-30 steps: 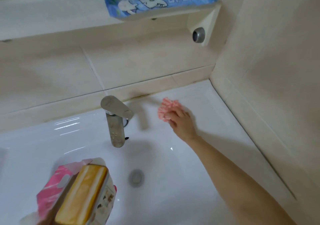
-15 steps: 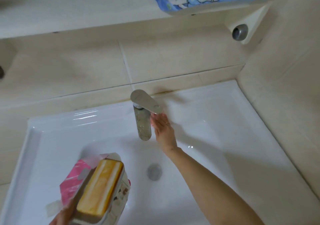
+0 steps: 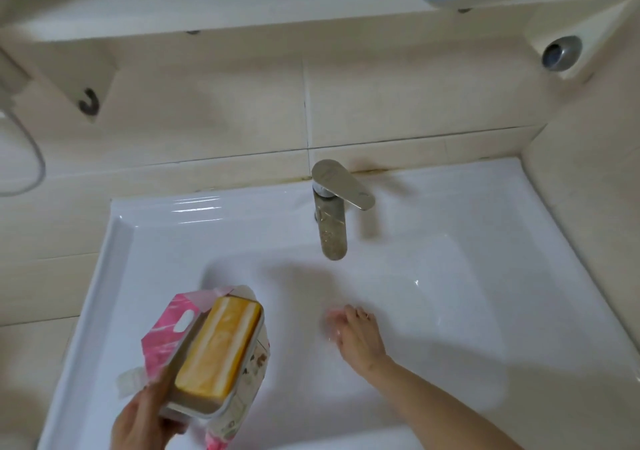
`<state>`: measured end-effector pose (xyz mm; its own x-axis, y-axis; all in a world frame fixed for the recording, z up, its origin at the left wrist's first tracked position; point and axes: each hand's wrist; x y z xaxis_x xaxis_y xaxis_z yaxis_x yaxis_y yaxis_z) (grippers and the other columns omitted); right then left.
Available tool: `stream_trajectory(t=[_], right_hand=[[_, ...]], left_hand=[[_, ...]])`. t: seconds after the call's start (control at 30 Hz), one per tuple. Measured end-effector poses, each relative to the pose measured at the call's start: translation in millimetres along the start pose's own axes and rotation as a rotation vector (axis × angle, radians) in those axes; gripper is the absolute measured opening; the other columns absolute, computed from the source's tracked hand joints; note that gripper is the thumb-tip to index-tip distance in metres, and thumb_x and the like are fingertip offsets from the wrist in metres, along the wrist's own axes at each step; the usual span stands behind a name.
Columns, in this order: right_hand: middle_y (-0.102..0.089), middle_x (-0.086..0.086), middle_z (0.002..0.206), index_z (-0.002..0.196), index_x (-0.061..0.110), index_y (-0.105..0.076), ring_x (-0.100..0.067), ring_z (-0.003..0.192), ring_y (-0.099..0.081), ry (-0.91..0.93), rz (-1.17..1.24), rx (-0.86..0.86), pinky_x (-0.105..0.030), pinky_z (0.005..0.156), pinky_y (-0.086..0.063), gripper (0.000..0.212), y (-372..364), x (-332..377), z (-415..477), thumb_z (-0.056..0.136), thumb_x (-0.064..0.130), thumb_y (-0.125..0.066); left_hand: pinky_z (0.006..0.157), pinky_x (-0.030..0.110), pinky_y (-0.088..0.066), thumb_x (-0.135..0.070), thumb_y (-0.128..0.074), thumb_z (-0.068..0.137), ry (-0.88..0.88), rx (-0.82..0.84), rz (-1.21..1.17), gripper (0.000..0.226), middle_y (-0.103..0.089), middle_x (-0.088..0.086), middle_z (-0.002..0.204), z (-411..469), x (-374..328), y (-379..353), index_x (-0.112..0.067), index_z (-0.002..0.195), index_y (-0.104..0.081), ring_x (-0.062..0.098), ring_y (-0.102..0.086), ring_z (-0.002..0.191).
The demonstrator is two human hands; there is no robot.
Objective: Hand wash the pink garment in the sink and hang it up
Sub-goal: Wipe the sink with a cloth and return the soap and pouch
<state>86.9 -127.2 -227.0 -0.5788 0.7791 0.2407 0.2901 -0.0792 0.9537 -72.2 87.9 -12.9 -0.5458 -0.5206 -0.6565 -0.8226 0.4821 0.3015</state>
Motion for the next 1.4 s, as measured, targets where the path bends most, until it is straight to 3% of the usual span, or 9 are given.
stream_trajectory(t=[0.2,0.4,0.53,0.77,0.9,1.03,1.23,1.3,1.4], right_hand=[[-0.063,0.003,0.092,0.087,0.028,-0.073,-0.021,0.069,-0.065,-0.074,0.095,0.046,-0.028,0.058,-0.05,0.03,5,4,14,0.058,0.022,-0.077],[-0.056,-0.017,0.105,0.096,0.006,-0.067,-0.039,0.097,-0.057,-0.583,0.3,-0.22,-0.042,0.076,-0.048,0.029,9,-12,18,0.077,0.026,-0.056],[-0.045,-0.008,0.136,0.126,0.012,-0.053,-0.034,0.11,-0.049,-0.435,0.16,-0.16,-0.044,0.084,-0.046,0.073,14,-20,19,0.057,0.011,-0.073],[-0.061,-0.019,0.088,0.085,0.001,-0.066,-0.038,0.065,-0.062,-0.487,-0.089,-0.101,-0.039,0.054,-0.053,0.042,21,-46,0,0.048,-0.002,-0.086],[-0.052,-0.012,0.129,0.128,0.008,-0.048,-0.03,0.111,-0.057,-0.29,-0.004,0.204,-0.032,0.087,-0.046,0.034,15,18,-22,0.095,0.018,-0.045],[-0.047,-0.009,0.128,0.121,0.007,-0.054,-0.026,0.111,-0.051,0.178,0.121,0.292,-0.03,0.088,-0.044,0.037,4,82,-7,0.086,0.017,-0.061],[-0.043,-0.005,0.135,0.138,0.025,-0.041,-0.017,0.113,-0.046,0.07,0.177,0.145,-0.017,0.09,-0.038,0.045,3,97,53,0.094,0.019,-0.05],[-0.051,-0.004,0.118,0.119,0.019,-0.056,-0.009,0.094,-0.052,-0.19,0.347,-0.073,-0.006,0.065,-0.035,0.028,21,94,73,0.092,0.014,-0.05],[-0.053,-0.009,0.108,0.103,0.007,-0.063,-0.017,0.096,-0.055,-0.426,0.65,-0.457,-0.009,0.07,-0.035,0.024,59,102,99,0.08,-0.001,-0.06]], left_hand=[[0.059,0.036,-0.039,-0.019,-0.058,0.091,-0.231,0.044,-0.022,0.029,-0.052,0.026,0.067,-16,3,7,0.003,0.072,-0.059,0.03,-0.047,0.061],[0.06,0.037,-0.039,-0.021,-0.056,0.092,-0.249,0.041,-0.044,0.03,-0.051,0.024,0.066,-12,6,17,0.002,0.074,-0.059,0.03,-0.047,0.062],[0.057,0.036,-0.036,-0.02,-0.055,0.094,-0.245,0.035,-0.051,0.034,-0.047,0.018,0.057,-9,6,24,0.006,0.072,-0.057,0.028,-0.043,0.059],[0.057,0.035,-0.035,-0.022,-0.057,0.093,-0.216,0.043,-0.123,0.033,-0.046,0.018,0.061,-1,5,40,0.002,0.07,-0.053,0.028,-0.041,0.058],[0.056,0.035,-0.033,-0.019,-0.055,0.093,-0.226,0.072,-0.148,0.033,-0.045,0.016,0.057,0,4,45,0.006,0.072,-0.055,0.027,-0.04,0.057],[0.056,0.035,-0.034,-0.021,-0.055,0.093,-0.225,0.085,-0.143,0.035,-0.046,0.016,0.046,4,6,49,0.007,0.071,-0.056,0.027,-0.043,0.057],[0.056,0.035,-0.033,-0.021,-0.059,0.091,-0.191,0.037,-0.159,0.033,-0.047,0.007,0.031,12,0,56,-0.001,0.067,-0.053,0.026,-0.042,0.058],[0.056,0.034,-0.032,-0.021,-0.059,0.09,-0.195,0.024,-0.174,0.034,-0.046,0.007,0.031,10,-3,59,0.0,0.065,-0.053,0.026,-0.042,0.057],[0.053,0.033,-0.03,-0.029,-0.073,0.078,-0.127,0.0,-0.228,0.037,-0.043,0.005,0.029,16,-13,59,0.0,0.065,-0.053,0.024,-0.04,0.054]])
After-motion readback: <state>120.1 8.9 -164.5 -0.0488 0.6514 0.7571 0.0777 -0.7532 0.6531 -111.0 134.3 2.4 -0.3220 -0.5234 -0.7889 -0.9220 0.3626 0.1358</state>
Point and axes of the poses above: each hand's wrist, its own z-axis towards the middle knuckle, its own y-axis out of the back of the hand, x = y × z
